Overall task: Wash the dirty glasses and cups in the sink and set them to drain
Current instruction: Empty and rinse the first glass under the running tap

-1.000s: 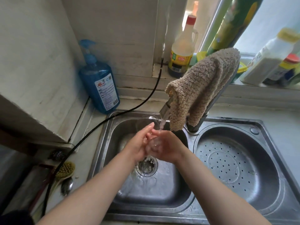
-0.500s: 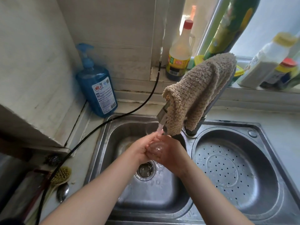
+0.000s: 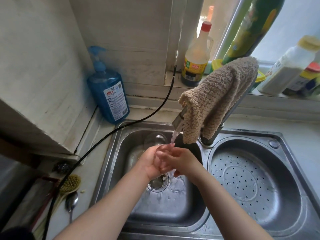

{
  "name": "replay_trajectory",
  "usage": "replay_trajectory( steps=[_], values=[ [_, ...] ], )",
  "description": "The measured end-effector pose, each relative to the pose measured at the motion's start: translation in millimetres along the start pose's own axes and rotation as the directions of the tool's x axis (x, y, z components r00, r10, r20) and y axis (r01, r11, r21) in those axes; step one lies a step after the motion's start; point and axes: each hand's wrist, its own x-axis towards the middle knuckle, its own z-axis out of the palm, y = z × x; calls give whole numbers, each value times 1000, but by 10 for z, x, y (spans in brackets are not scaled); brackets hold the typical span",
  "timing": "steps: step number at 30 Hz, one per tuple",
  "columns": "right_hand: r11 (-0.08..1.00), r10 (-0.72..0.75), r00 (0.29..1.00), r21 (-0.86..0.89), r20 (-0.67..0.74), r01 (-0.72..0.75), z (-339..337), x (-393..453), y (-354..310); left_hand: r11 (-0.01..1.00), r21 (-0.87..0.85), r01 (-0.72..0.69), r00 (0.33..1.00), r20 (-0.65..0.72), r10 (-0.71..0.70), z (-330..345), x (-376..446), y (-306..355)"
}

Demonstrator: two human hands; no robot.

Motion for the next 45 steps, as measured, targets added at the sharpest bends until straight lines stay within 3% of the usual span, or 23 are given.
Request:
replay_trajectory(
  steps=[2,5,8,11,15,17,19,22,24,27,29,31,33,35,40,42,45],
  values=[
    [997,-34,997,-72,67,39,-88,3,40,994,-103,37,999,12,-35,-20,-23,55],
    [994,-38,996,-94,83,46,-191,30,103,995,-94,-24,1000,0,24,-72,-15,124],
    [999,-28,998,19,62,27,-284,76,156,991,-110,-76,997,-12,76,-94,-41,176],
    [982,-17,991,189,134,-9,-340,100,200,990,-81,-117,993,-27,115,-90,-143,169],
    [973,12,985,225,170,-51,-344,91,234,992,-41,-120,992,28,121,-148,-291,99],
    [987,12,989,156,147,-35,-328,77,228,991,-104,-78,993,77,87,-187,-325,58],
    [998,-37,996,-42,83,41,-312,71,226,980,-175,-94,990,87,110,-208,-342,20],
    [931,-109,992,-342,67,125,-310,84,258,944,-273,-184,977,51,206,-179,-371,13],
    [932,-26,990,-354,135,73,-339,88,316,920,-340,-195,973,52,226,-173,-362,47],
    [991,90,976,-113,197,-68,-408,69,427,888,-393,-238,962,32,272,-177,-359,93],
    [955,128,975,242,182,-170,-474,78,530,880,-385,-278,953,3,303,-215,-363,113],
    [759,188,974,611,124,-225,-570,109,617,874,-379,-306,949,-48,311,-276,-418,123],
    [528,309,951,832,-5,-168,-693,155,691,869,-374,-323,945,-82,315,-372,-508,128],
    [407,430,890,913,-149,-44,-811,188,729,871,-354,-340,940,-106,324,-524,-592,114],
    [396,532,752,899,-390,186,-898,323,636,850,-346,-398,917,-171,360,-845,-734,65],
    [446,524,748,879,-408,167,-819,432,532,835,-360,-417,909,-189,372,-899,-743,39],
    [567,513,773,823,-373,21,-634,599,378,835,-367,-409,912,-187,365,-913,-784,25]
  ],
)
